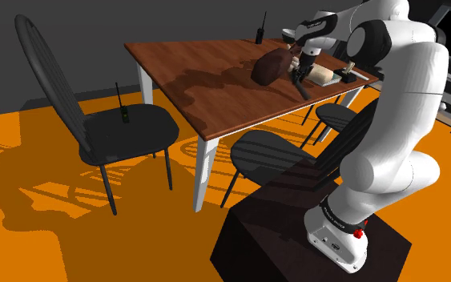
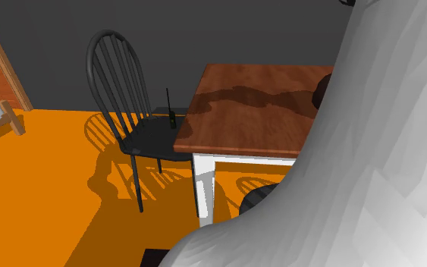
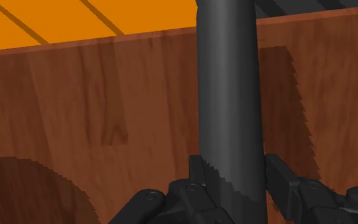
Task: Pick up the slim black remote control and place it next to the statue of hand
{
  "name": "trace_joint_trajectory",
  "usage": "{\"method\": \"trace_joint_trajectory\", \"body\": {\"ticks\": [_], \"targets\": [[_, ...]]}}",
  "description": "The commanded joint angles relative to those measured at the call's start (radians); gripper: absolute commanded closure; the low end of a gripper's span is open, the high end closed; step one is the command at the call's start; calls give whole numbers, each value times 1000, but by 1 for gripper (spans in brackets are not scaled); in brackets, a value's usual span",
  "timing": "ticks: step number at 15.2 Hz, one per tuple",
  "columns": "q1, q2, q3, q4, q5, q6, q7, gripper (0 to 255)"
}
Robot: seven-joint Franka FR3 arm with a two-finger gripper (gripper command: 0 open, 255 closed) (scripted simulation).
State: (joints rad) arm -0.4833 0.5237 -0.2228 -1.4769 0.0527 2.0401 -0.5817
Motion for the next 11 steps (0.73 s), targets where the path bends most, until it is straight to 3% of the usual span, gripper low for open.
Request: {"method": "trace_joint_trajectory", "body": {"ticks": [1, 11], "targets": [[0, 9, 1, -14, 2, 23, 0, 255], [-3, 53, 7, -63, 11, 116, -1, 255]]}}
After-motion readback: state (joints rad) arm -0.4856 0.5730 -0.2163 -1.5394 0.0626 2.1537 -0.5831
